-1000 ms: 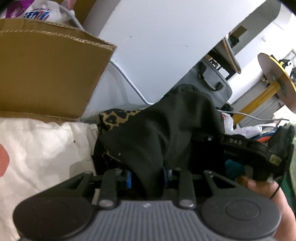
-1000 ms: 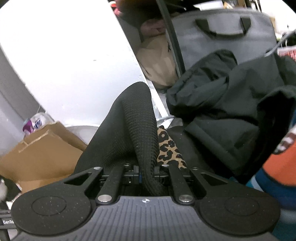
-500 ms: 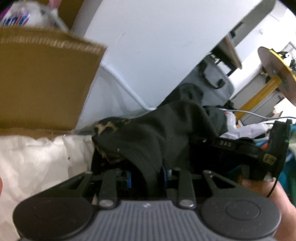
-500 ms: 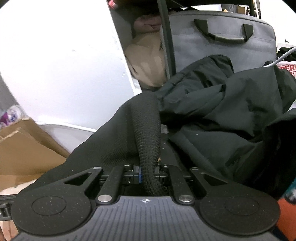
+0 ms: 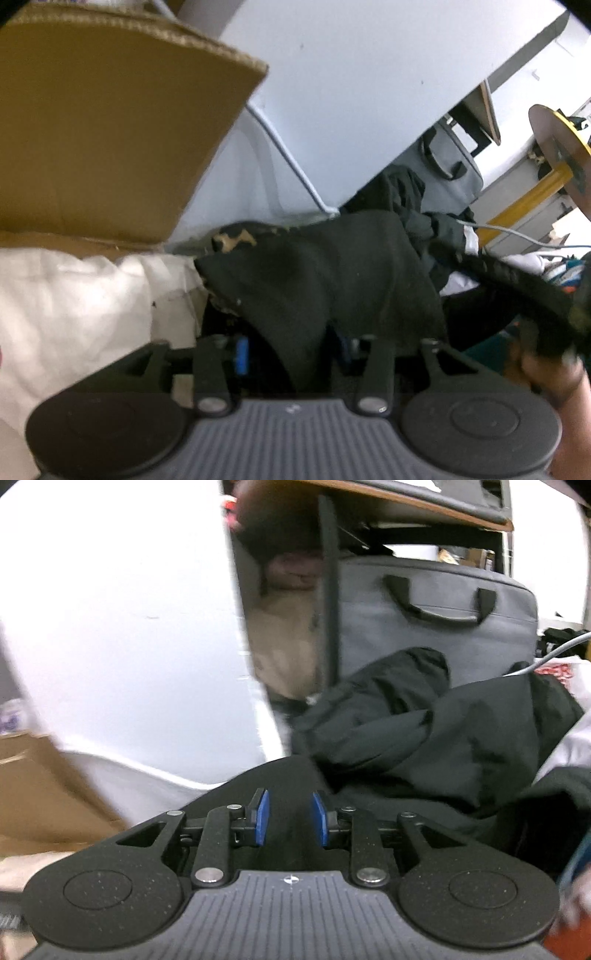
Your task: Fold clothes
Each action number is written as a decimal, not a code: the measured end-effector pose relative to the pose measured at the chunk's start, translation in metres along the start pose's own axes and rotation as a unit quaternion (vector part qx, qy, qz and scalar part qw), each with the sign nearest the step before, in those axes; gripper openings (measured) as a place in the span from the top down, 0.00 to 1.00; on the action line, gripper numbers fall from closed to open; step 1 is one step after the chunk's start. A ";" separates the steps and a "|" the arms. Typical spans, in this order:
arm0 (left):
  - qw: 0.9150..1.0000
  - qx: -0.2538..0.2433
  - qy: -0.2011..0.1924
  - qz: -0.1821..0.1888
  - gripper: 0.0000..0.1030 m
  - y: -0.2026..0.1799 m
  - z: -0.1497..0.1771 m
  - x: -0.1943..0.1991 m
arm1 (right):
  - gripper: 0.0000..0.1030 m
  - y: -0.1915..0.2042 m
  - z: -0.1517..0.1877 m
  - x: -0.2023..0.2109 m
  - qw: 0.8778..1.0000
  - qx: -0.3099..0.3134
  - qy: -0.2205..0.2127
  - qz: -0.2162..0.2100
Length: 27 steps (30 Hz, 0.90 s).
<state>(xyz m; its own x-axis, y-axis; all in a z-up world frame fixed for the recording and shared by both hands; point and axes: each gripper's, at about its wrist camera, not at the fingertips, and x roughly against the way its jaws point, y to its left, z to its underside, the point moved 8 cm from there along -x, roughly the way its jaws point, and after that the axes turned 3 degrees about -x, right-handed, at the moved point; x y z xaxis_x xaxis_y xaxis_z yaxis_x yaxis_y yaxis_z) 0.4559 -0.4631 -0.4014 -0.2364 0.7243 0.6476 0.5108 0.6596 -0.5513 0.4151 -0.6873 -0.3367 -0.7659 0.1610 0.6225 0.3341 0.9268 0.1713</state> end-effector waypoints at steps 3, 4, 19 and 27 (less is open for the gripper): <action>1.000 0.012 -0.007 0.018 0.42 0.001 -0.004 0.003 | 0.73 0.011 0.022 0.017 0.999 -0.006 0.004 -0.032; 1.000 0.017 -0.007 0.019 0.39 0.002 -0.005 0.002 | 0.72 0.014 0.030 0.020 0.999 -0.005 0.006 -0.039; 0.990 0.121 -0.046 0.058 0.89 0.049 -0.026 -0.025 | 0.63 0.010 0.118 0.029 0.998 -0.006 0.049 -0.045; 0.997 0.010 -0.076 -0.026 0.86 0.040 -0.044 0.003 | 0.63 -0.013 0.127 0.035 0.999 -0.005 0.049 -0.014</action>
<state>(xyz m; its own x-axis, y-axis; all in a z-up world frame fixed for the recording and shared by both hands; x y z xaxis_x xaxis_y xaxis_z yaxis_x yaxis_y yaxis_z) 0.5119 -0.4438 -0.3986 -0.3852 0.7095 0.5902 0.4780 0.7004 -0.5300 0.3139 -0.6508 -0.4137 -0.7177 0.1008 0.6890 0.3188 0.9272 0.1965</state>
